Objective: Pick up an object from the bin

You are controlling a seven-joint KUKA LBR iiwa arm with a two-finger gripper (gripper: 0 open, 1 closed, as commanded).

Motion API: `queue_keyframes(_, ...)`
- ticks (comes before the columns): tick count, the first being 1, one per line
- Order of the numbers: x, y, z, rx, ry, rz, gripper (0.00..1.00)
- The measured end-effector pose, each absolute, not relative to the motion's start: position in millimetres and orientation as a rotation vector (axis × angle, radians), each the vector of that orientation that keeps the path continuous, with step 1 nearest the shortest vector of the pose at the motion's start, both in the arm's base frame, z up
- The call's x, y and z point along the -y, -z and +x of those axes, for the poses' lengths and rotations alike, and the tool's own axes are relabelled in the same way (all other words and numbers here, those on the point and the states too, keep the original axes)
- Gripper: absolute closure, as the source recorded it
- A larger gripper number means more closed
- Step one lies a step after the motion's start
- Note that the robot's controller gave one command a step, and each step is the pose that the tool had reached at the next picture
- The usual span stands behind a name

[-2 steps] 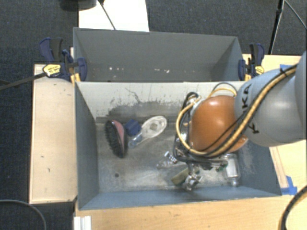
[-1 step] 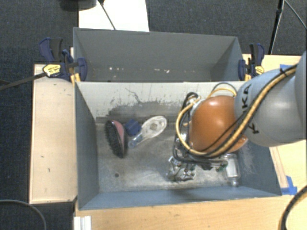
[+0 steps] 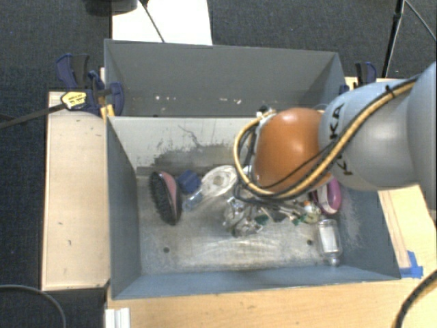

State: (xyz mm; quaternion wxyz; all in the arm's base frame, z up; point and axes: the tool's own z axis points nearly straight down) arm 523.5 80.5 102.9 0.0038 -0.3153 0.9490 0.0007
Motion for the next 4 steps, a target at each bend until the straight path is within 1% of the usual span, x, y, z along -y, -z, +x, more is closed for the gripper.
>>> queue_keyframes(1,-86.1,-147.3,540.9,-2.968,0.001,-1.003,1.0)
queue_keyframes(2,-91.0,-137.8,527.9,-2.867,-0.001,-1.284,1.0)
queue_keyframes(3,-90.9,-137.9,528.1,-2.867,-0.001,-1.282,0.0)
queue_keyframes(4,-117.3,-84.0,581.2,-2.915,-0.003,-1.193,0.0)
